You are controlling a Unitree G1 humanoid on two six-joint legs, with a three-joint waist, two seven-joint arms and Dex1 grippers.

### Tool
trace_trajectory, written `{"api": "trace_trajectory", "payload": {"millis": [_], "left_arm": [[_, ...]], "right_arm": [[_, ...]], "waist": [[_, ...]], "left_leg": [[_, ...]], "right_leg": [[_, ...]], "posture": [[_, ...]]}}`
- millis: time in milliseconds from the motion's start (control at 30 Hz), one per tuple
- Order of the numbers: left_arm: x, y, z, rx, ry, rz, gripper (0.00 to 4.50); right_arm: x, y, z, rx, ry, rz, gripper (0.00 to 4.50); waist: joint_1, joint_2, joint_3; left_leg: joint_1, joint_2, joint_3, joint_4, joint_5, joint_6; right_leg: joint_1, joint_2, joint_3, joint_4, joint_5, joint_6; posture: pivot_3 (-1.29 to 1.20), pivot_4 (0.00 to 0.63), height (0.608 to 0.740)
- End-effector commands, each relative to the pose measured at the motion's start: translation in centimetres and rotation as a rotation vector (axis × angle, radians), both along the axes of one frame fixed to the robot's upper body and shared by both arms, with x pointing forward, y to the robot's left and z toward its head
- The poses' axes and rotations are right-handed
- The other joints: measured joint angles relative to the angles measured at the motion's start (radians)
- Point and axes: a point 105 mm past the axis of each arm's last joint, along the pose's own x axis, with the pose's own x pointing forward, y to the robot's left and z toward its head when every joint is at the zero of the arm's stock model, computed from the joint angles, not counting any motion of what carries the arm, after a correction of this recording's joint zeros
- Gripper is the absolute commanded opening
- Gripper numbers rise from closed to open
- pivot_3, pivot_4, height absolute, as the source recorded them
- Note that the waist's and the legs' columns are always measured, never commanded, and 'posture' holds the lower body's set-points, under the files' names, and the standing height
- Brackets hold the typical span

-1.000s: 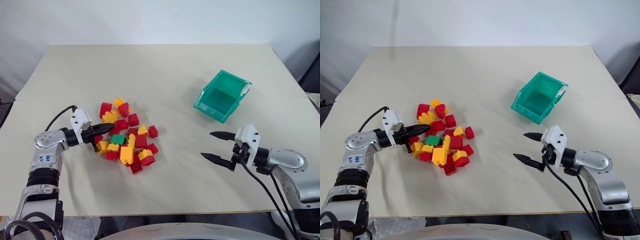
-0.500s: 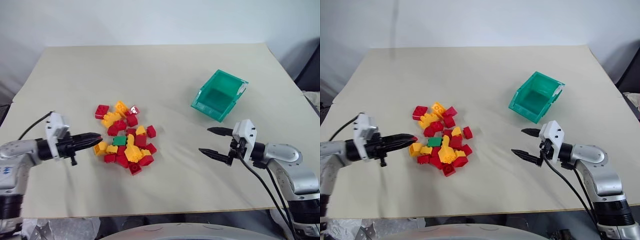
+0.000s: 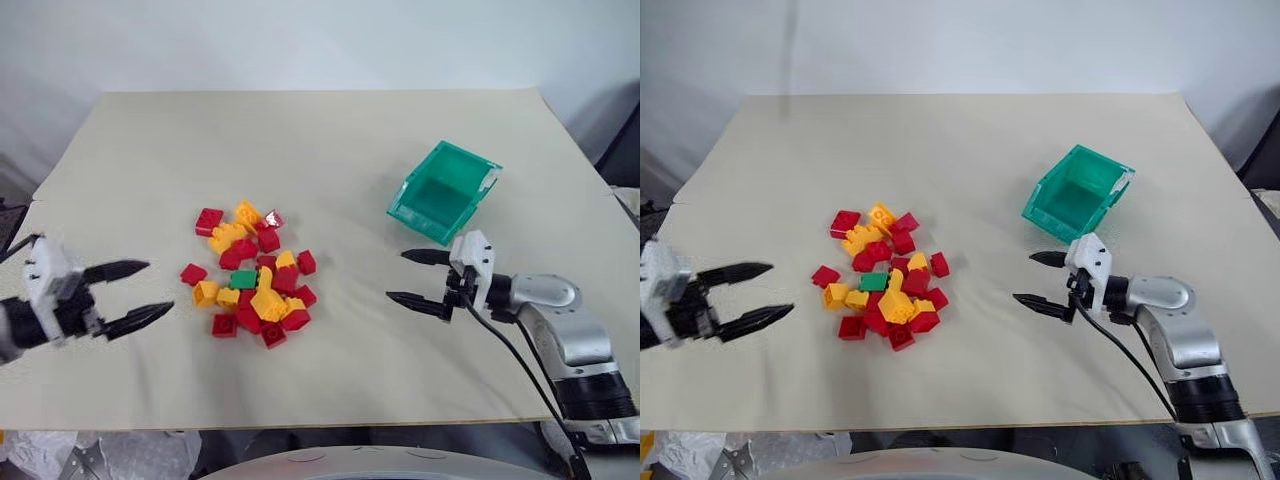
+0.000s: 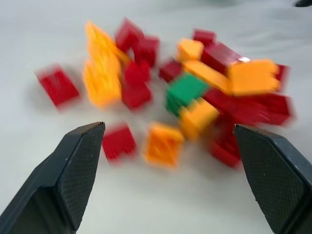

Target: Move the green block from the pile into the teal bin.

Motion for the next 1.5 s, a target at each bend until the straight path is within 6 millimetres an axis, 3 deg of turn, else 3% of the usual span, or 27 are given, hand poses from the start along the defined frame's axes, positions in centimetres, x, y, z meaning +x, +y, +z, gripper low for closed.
{"api": "trace_trajectory", "payload": {"millis": [33,133,267,433,667,1000,1133,1500], "left_arm": [[1.6,-1.1,-0.5,0.017,-0.007,-0.014,4.46],[3.6,-2.9,-1.7,0.058,0.019,-0.094,4.46],[5.6,-3.7,-3.0,0.129,0.051,-0.136,4.46],[6.8,-5.1,-3.9,0.19,0.083,-0.23,4.46],[5.1,-5.8,-5.1,0.305,0.176,-0.439,4.46],[6.4,-4.4,-5.9,0.433,0.216,-0.378,4.46],[7.8,-4.5,-5.6,0.371,0.197,-0.314,4.46],[7.2,-5.0,-7.1,0.455,0.267,-0.428,4.46]], "right_arm": [[-0.1,0.2,0.9,0.007,-0.045,0.011,4.5],[-0.6,0.0,0.8,0.009,-0.051,-0.005,4.5],[-1.1,-0.2,0.5,0.013,-0.048,-0.031,4.5],[-1.6,-0.4,0.4,0.023,-0.048,-0.062,4.5],[-2.1,-0.6,0.4,0.031,-0.047,-0.098,4.5],[-1.7,-0.4,0.5,0.041,-0.053,-0.108,4.5],[-1.6,-0.3,0.6,0.042,-0.055,-0.107,4.5],[-1.0,0.0,0.7,0.038,-0.059,-0.103,4.5]], "waist": [[-0.002,0.0,0.0],[-0.002,0.0,0.0],[-0.001,0.0,0.0],[-0.009,0.0,0.0],[-0.017,0.0,0.0],[-0.015,0.0,0.0],[-0.014,0.002,-0.001],[-0.016,0.003,-0.003]], "left_leg": [[0.0,0.0,0.001,0.0,0.0,0.0],[0.0,0.0,0.002,0.0,0.0,0.0],[-0.001,0.0,0.008,0.0,0.0,0.0],[-0.001,0.0,0.01,0.001,0.0,0.0],[0.0,0.0,0.011,0.002,0.0,0.0],[0.003,0.0,0.007,0.008,-0.001,0.002],[0.003,0.0,0.007,0.008,-0.001,0.002],[0.004,0.0,0.007,0.009,-0.001,0.003]], "right_leg": [[0.0,0.0,0.0,0.0,0.0,0.0],[0.0,0.001,-0.001,0.0,0.0,0.0],[-0.001,0.002,-0.001,0.0,0.0,0.0],[-0.001,0.002,-0.001,0.0,0.0,0.0],[0.0,0.002,0.0,0.001,0.0,0.0],[0.0,0.0,0.003,0.009,0.0,0.0],[0.0,0.0,0.004,0.011,0.0,0.0],[0.0,-0.001,0.005,0.011,0.0,0.0]], "posture": [[0.0,0.15,0.74],[0.0,0.15,0.74],[0.0,0.15,0.74],[0.0,0.15,0.74],[0.0,0.15,0.74],[0.0,0.15,0.74],[0.0,0.15,0.74],[0.0,0.15,0.74]]}}
